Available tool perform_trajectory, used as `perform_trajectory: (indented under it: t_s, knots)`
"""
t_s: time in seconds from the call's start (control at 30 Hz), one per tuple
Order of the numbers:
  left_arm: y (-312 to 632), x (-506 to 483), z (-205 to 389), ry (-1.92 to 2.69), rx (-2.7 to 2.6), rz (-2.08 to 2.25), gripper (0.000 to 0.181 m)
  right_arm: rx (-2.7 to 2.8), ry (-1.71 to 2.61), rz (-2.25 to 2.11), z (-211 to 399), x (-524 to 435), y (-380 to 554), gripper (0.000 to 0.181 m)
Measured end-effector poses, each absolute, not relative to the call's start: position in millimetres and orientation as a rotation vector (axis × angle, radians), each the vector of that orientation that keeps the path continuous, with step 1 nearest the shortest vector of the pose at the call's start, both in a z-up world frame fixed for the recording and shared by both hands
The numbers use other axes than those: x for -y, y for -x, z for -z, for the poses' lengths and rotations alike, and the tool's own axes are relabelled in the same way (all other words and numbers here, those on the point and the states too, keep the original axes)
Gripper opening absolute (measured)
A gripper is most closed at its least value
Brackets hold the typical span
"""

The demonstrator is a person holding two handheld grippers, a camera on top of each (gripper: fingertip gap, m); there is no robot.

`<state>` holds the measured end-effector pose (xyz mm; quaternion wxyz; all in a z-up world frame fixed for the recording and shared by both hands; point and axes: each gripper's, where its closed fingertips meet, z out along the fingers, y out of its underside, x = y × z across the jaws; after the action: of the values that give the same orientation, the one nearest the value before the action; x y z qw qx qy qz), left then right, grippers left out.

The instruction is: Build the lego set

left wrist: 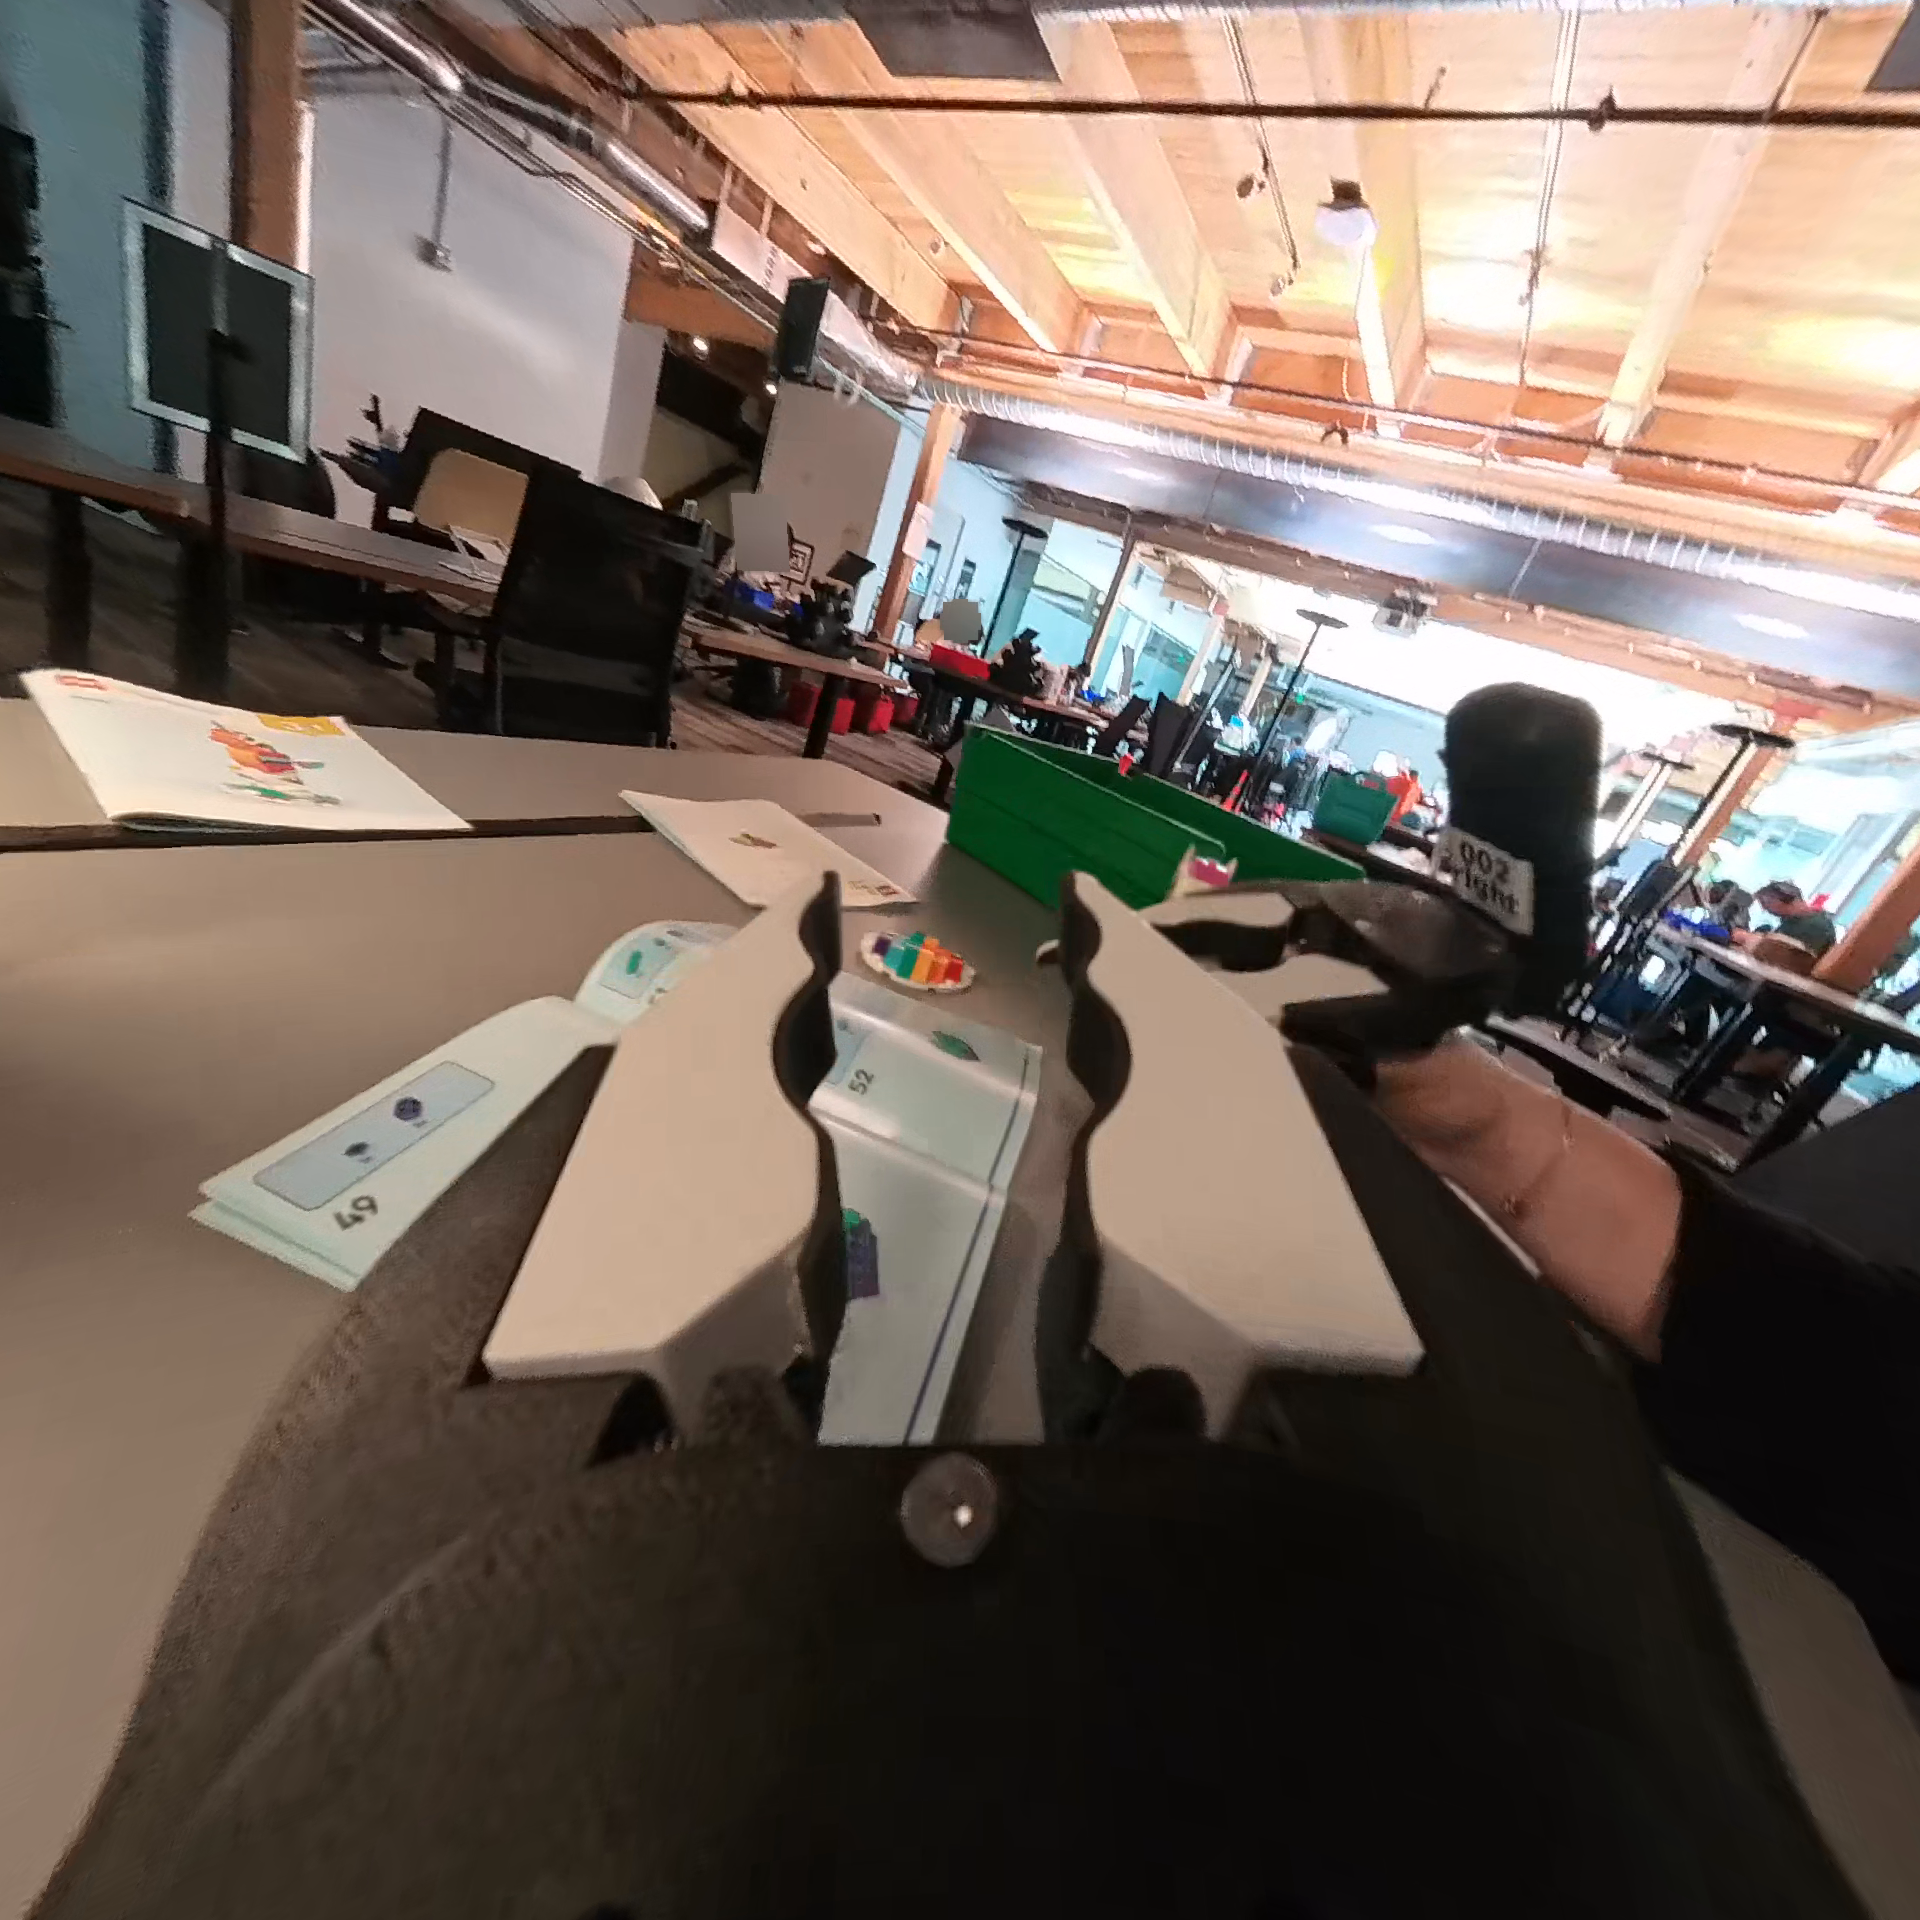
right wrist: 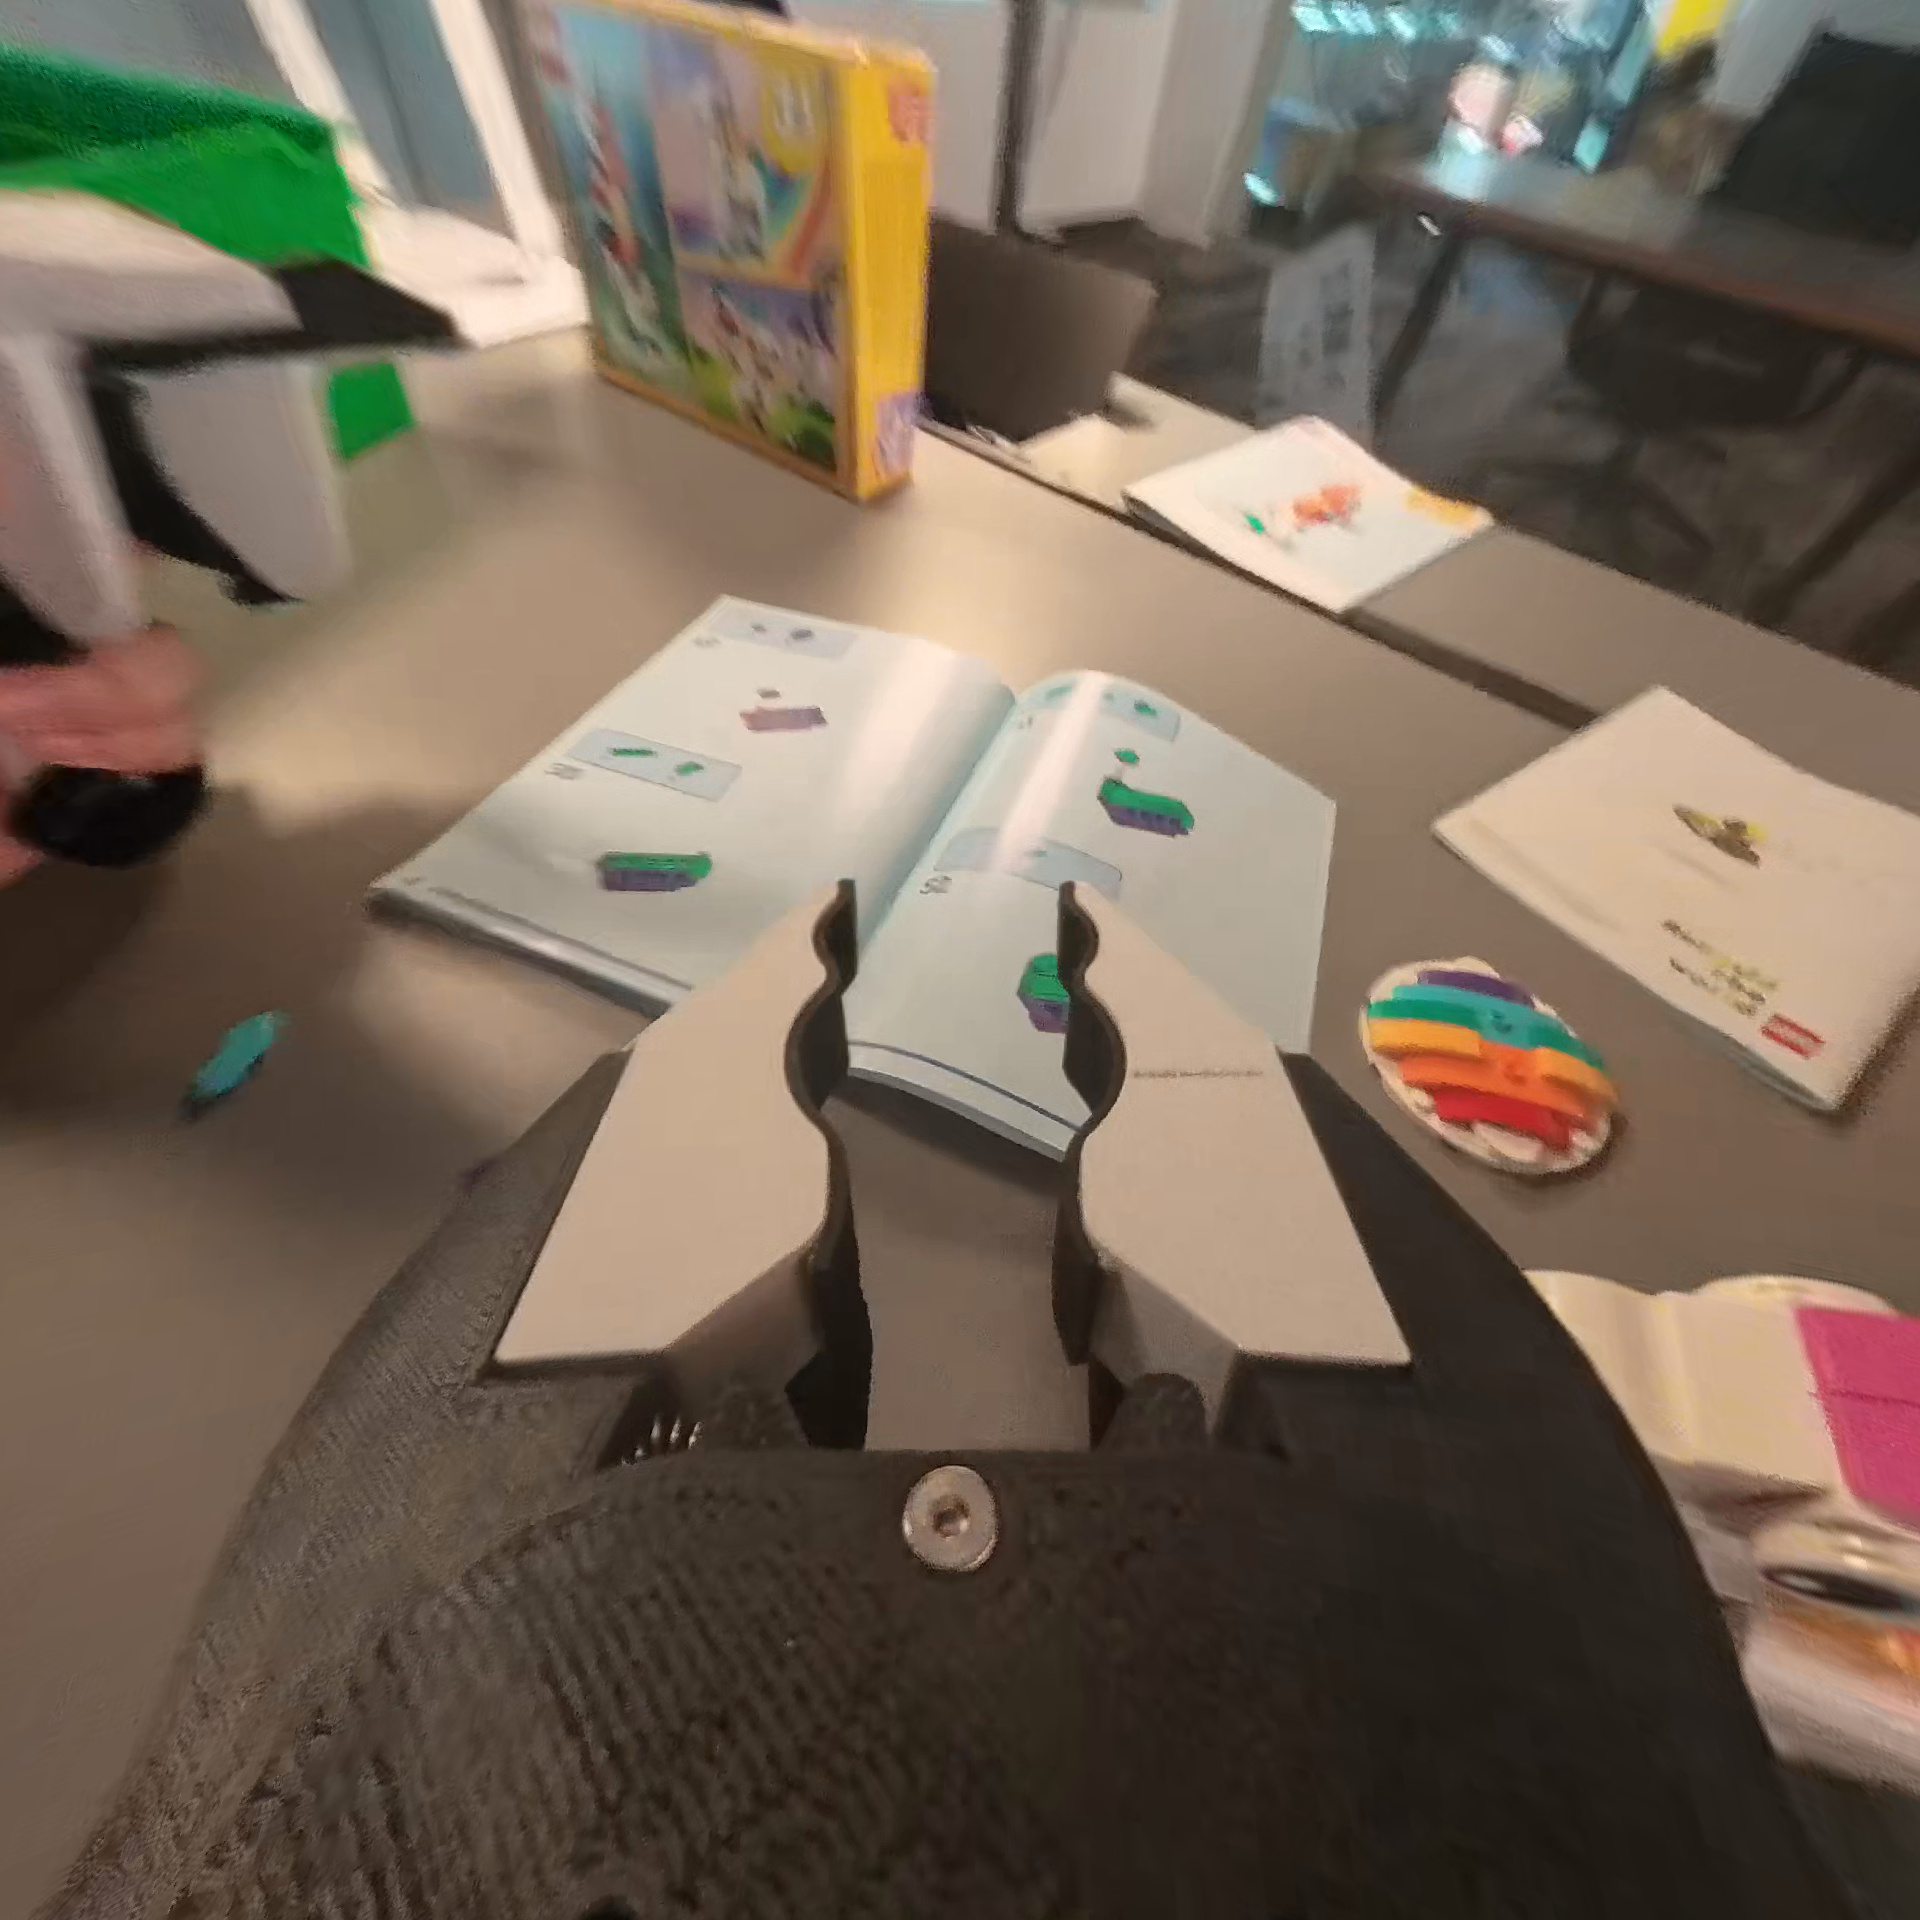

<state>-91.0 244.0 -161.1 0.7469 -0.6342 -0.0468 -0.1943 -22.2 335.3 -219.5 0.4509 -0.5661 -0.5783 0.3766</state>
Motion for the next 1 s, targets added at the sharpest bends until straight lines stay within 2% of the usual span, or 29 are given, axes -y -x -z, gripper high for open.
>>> perform_trajectory:
  t_s: [0.17, 0.37, 1.0]
  knots:
    - [77.9, -239.8, 163.0, 1.418, 0.007, 0.384, 0.039, 1.748, 1.216, -1.17, 222.6, -288.9, -4.7, 0.037]
    - [71.0, -233.3, 172.3, 1.484, -0.076, 0.365, 0.036, 2.101, 1.17, -1.183, 256.4, -248.6, -27.9, 0.034]
    - [-38.9, -204.7, 212.6, 1.567, -0.79, 0.262, 0.021, 2.215, 1.195, -1.035, 282.7, -245.3, -27.4, 0.018]
